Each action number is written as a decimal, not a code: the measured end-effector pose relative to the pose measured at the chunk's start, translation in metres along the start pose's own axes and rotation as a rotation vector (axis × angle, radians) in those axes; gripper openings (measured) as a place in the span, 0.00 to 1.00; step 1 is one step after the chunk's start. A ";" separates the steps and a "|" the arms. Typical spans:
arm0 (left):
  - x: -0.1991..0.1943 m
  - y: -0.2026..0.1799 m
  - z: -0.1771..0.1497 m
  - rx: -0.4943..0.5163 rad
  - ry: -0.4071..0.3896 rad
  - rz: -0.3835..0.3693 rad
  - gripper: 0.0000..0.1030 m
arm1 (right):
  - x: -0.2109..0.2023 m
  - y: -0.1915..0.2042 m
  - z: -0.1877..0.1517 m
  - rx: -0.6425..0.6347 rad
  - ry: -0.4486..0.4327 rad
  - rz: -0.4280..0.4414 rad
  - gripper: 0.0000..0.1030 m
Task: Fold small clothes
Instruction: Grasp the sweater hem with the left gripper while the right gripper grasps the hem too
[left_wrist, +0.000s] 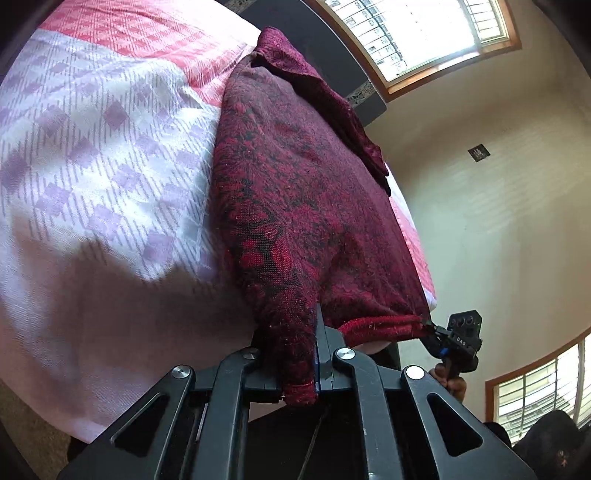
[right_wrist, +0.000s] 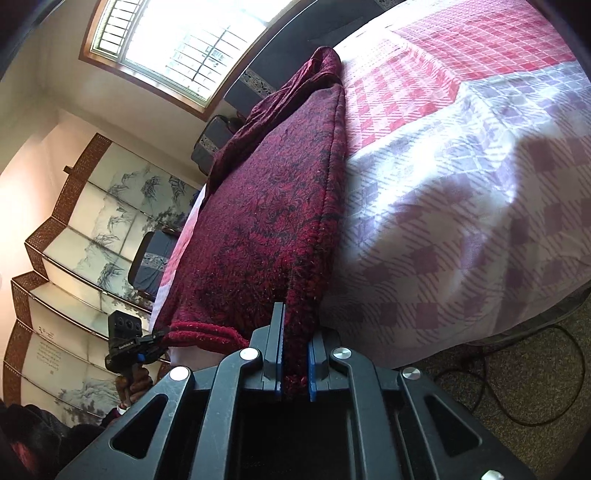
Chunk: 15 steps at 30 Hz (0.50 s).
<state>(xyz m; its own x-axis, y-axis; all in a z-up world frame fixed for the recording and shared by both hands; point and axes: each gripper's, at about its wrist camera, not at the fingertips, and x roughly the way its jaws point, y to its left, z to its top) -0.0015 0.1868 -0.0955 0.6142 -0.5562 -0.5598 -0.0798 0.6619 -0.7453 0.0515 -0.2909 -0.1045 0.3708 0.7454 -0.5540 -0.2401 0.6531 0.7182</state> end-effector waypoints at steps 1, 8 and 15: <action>-0.006 -0.005 0.002 0.015 -0.019 -0.002 0.10 | -0.004 0.000 0.001 0.010 -0.009 0.011 0.09; -0.024 -0.050 0.016 0.196 -0.106 0.079 0.10 | -0.023 0.006 0.009 0.051 -0.065 0.113 0.09; -0.025 -0.076 0.024 0.340 -0.166 0.189 0.10 | -0.036 0.032 0.030 0.019 -0.114 0.177 0.09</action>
<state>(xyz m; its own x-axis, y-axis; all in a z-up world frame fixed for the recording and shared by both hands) 0.0077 0.1625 -0.0165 0.7341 -0.3386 -0.5886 0.0428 0.8881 -0.4576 0.0576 -0.3011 -0.0485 0.4240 0.8274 -0.3682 -0.2939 0.5103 0.8082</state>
